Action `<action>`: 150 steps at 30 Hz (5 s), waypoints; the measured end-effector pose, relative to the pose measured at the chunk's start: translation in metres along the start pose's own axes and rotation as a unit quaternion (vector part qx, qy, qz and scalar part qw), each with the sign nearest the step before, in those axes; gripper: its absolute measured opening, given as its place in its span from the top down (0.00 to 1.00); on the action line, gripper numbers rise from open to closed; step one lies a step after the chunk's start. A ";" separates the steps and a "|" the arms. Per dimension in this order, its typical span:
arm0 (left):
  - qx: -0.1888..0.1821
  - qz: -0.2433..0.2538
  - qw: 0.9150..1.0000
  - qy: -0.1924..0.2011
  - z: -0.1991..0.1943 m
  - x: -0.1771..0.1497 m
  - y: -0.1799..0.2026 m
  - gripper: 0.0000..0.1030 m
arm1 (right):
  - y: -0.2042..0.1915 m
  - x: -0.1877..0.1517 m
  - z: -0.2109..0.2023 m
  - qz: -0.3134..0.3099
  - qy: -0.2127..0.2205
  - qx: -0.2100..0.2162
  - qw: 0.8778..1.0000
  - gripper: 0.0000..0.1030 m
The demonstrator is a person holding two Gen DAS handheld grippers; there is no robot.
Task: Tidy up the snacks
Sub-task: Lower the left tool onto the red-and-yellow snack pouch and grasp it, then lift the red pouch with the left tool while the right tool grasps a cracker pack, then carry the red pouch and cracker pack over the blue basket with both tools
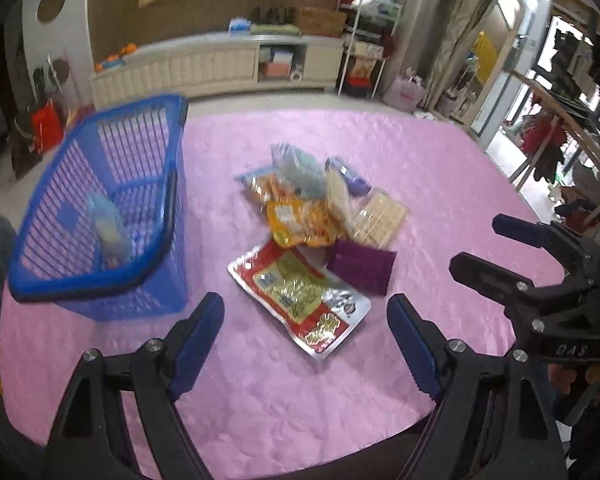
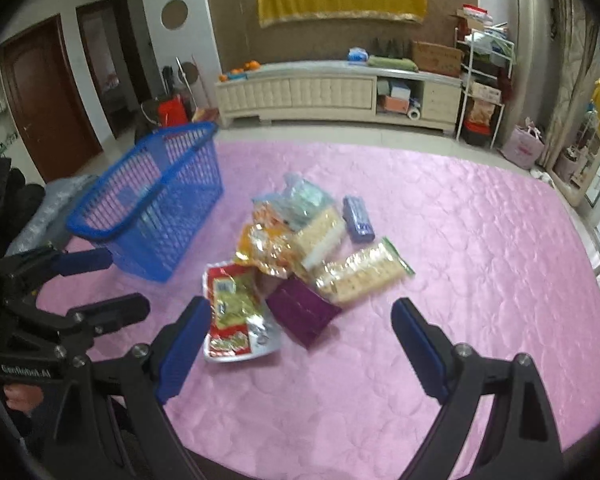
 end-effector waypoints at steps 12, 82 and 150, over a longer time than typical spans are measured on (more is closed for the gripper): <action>0.004 -0.071 0.994 -0.086 0.065 -0.026 -0.020 0.20 | 0.021 -0.028 0.049 -0.003 -0.064 -0.034 0.997 0.09; 0.041 -0.059 0.988 -0.138 0.129 -0.007 -0.037 0.75 | 0.034 -0.023 0.104 0.026 -0.121 0.000 0.992 0.09; -0.008 -0.011 0.997 0.076 -0.053 0.050 -0.060 0.75 | -0.066 0.054 0.002 -0.026 0.009 0.035 0.999 0.47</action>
Point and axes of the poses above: each gripper's, at about its wrist camera, not at the fingertips, and z roughly the way its jaws point, y to its right, x to its top, the point moved 10 cm from there along z, roughly the way its jaws point, and after that the axes turned 2 degrees about -y, right-handed, at the moved point
